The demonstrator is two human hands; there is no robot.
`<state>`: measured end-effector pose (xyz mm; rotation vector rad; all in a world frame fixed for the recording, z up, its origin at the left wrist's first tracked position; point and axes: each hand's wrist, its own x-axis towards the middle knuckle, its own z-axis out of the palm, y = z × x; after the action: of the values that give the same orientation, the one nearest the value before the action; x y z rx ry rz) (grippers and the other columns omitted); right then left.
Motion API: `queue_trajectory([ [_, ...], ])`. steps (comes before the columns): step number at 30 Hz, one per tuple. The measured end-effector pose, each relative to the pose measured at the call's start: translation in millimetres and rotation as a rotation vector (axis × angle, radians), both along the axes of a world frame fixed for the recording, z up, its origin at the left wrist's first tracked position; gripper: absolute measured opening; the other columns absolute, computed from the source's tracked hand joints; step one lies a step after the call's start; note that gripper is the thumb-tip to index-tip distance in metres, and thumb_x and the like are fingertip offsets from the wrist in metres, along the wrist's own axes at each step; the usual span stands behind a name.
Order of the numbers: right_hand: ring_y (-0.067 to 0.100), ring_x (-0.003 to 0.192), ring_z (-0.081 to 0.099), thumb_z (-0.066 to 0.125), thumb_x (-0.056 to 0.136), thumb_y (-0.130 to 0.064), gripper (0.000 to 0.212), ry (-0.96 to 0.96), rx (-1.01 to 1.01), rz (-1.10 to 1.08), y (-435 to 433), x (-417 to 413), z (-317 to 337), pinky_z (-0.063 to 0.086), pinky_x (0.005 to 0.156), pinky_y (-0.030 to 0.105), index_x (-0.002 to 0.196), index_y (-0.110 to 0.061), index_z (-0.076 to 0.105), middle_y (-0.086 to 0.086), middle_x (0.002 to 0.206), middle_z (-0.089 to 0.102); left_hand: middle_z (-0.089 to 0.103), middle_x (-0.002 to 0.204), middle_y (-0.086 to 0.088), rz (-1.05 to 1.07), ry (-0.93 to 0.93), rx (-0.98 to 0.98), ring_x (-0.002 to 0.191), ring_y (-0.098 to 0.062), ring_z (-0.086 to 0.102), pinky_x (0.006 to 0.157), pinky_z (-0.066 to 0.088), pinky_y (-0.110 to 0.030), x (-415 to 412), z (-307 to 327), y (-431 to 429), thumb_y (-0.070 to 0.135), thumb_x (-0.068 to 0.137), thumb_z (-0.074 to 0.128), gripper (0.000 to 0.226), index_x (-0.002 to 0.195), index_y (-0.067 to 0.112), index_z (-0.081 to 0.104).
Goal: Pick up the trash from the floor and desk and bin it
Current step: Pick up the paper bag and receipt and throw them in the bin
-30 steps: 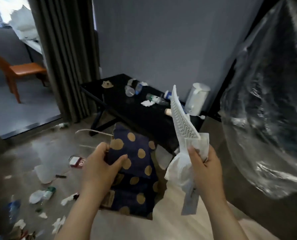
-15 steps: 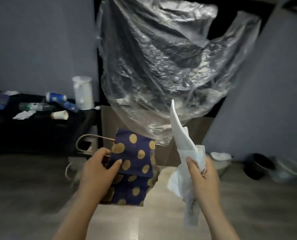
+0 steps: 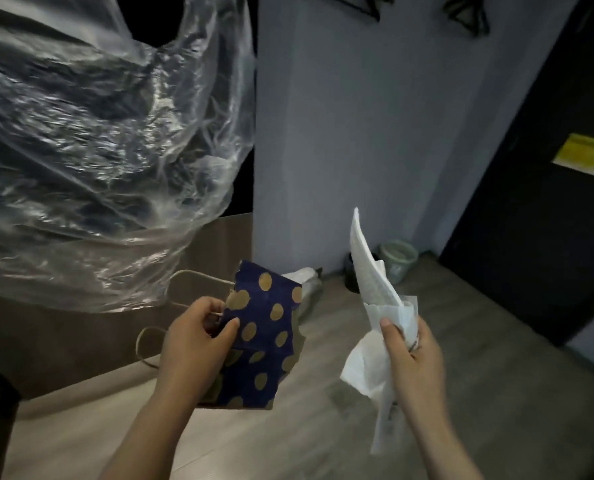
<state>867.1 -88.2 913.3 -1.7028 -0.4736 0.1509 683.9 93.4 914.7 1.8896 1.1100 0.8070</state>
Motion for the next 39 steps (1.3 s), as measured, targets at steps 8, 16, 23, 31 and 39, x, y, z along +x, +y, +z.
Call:
queue_trajectory([
  [8,0.013,0.079,0.066,0.059,0.092,-0.025,0.008,0.077,-0.013,-0.182,-18.8,106.3,-21.9,0.050,0.066,0.030,0.099,-0.027,0.063,-0.004,0.084,0.068,0.065,0.078,0.013,-0.171,0.055,0.020,0.073,-0.002,0.060,0.056,0.041,-0.020,138.3,-11.2,7.9,0.024,0.084,0.068,0.012,0.086,0.033,0.060],
  [16,0.014,0.072,0.064,0.059,0.092,-0.028,0.005,0.063,-0.055,-0.295,52.0,205.6,-34.2,0.049,0.061,0.030,0.090,-0.028,0.063,-0.001,0.077,0.066,0.065,0.080,0.012,-0.271,0.060,0.022,0.076,-0.008,0.061,0.066,0.052,-0.034,263.0,-29.6,97.4,0.021,0.084,0.067,0.011,0.089,0.029,0.062],
  [23,0.008,0.069,0.063,0.058,0.093,-0.028,0.006,0.054,-0.101,-0.342,129.1,286.7,-28.6,0.047,0.060,0.028,0.093,-0.027,0.064,-0.002,0.077,0.067,0.063,0.077,0.011,-0.332,0.050,0.019,0.074,-0.006,0.058,0.059,0.044,-0.028,365.5,-26.5,187.0,0.020,0.085,0.066,0.008,0.087,0.026,0.061],
  [31,0.014,0.078,0.066,0.057,0.093,-0.032,0.013,0.110,-0.164,-0.349,173.4,388.8,-52.7,0.054,0.069,0.034,0.104,-0.028,0.064,-0.003,0.083,0.068,0.064,0.089,0.009,-0.386,0.130,-0.026,0.085,-0.014,0.061,0.073,0.054,-0.039,477.2,-55.1,240.3,0.025,0.087,0.063,0.009,0.095,0.027,0.062],
  [39,0.012,0.078,0.063,0.057,0.094,-0.031,0.011,0.166,-0.131,-0.329,211.7,546.4,-61.2,0.046,0.061,0.024,0.103,-0.025,0.061,-0.004,0.085,0.066,0.064,0.077,0.009,-0.411,0.191,0.037,0.073,-0.008,0.059,0.055,0.041,-0.023,626.1,-59.9,276.5,0.019,0.089,0.061,0.008,0.085,0.025,0.058],
])
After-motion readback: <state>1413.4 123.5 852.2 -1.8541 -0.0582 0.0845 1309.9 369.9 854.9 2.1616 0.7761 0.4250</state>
